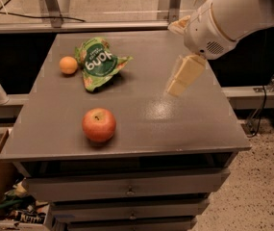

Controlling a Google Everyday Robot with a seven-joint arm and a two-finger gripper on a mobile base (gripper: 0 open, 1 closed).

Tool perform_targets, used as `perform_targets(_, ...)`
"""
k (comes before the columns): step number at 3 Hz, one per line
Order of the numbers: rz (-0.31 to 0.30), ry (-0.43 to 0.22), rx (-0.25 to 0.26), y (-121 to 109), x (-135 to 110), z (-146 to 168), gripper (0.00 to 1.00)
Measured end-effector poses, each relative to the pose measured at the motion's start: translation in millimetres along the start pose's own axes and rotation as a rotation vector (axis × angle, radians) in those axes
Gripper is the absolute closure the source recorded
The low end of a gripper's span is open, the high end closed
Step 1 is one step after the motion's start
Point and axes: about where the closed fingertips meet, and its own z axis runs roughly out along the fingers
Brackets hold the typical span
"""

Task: Pick green rice chip bag

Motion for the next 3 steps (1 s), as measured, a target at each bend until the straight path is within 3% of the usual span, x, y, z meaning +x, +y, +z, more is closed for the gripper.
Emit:
perform_targets(2, 0.007, -0.013, 0.003, 0, 1, 0, 0.00)
perform_targets(3, 0.023, -0.054, 0.004, 0, 3, 19, 0.00)
